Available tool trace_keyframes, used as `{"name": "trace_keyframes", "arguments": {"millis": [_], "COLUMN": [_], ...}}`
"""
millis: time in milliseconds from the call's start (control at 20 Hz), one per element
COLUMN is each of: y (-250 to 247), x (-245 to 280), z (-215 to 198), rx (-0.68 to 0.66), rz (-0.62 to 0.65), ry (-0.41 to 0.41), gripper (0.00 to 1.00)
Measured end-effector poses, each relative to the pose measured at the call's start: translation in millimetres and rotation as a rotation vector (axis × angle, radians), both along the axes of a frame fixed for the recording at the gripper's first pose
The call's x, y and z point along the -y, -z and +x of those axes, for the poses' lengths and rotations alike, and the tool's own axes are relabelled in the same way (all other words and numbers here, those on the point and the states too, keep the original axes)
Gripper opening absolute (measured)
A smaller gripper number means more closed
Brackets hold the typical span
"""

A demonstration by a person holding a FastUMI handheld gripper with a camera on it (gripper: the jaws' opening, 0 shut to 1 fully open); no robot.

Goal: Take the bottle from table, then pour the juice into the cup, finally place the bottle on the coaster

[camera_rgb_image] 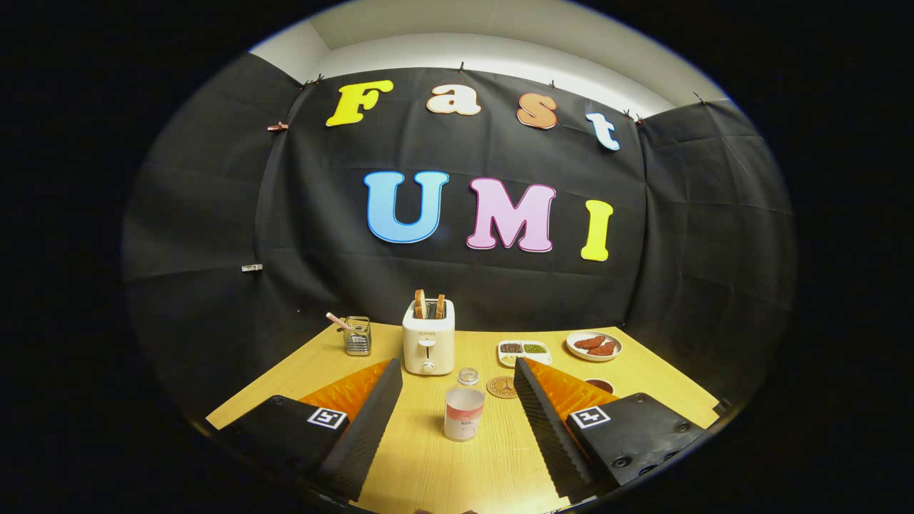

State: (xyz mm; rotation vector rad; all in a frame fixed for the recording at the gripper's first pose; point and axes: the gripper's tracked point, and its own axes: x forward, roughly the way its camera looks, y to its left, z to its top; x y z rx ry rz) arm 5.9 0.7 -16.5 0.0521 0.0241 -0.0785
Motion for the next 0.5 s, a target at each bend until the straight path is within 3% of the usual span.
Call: {"name": "trace_keyframes", "arguments": {"millis": [500], "y": [18], "x": [-19], "z": [12], "rx": [0.012], "rz": [0.004], "ry": [0.054], "gripper": [0.97]}}
